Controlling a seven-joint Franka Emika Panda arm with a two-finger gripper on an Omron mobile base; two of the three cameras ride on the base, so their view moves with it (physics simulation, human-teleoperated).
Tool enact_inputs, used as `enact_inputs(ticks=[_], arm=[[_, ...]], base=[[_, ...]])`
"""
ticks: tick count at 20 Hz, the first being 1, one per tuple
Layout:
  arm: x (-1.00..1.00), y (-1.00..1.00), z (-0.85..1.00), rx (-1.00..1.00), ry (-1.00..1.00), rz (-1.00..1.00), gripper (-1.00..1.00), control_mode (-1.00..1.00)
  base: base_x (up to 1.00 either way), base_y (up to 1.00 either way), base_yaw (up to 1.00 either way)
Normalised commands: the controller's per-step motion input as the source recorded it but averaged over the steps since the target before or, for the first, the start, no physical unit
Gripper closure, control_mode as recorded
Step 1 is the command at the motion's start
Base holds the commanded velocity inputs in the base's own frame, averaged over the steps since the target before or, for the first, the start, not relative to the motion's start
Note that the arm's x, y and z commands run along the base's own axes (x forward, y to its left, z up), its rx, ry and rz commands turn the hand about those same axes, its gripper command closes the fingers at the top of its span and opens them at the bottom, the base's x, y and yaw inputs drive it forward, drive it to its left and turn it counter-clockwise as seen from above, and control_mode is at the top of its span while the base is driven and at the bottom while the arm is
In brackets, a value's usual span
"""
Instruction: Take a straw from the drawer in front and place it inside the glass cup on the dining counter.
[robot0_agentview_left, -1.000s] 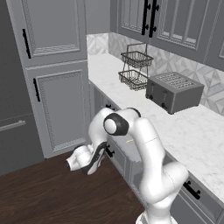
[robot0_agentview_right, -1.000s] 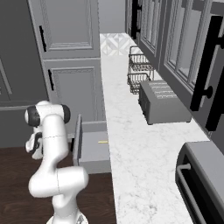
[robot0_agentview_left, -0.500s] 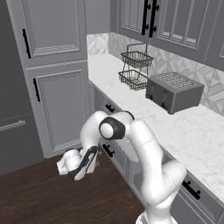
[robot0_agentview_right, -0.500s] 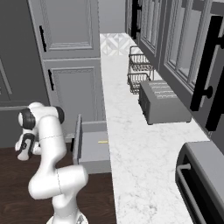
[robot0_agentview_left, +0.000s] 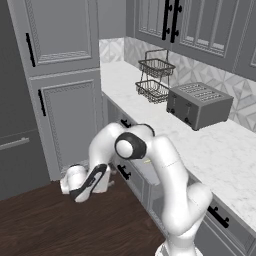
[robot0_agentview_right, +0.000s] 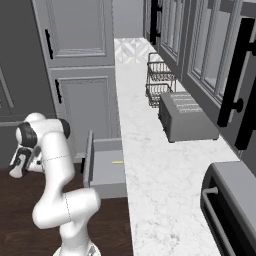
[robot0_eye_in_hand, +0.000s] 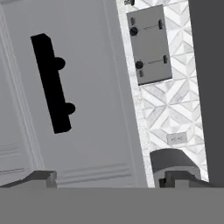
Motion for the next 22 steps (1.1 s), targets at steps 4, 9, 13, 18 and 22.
enact_inputs(ticks=[4,9,13,18,22], arm=[[-0.12,-0.29,0.66,0.03,-0.20,-0.18,-1.00,-1.00],[-0.16,-0.42,0.45,0.00,-0.29,-0.16,-1.00,-1.00],[-0.10,-0.33,0.57,0.05,-0.38,-0.13,-1.00,-1.00],[-0.04,-0.39,0.45,0.08,-0.36,-0.12,-1.00,-1.00],[-0.09,-0.39,0.34,0.10,-0.37,-0.09,-1.00,-1.00]], base=[[0.00,0.00,0.00],[0.00,0.00,0.00],[0.00,0.00,0.00],[0.00,0.00,0.00],[0.00,0.00,0.00]])
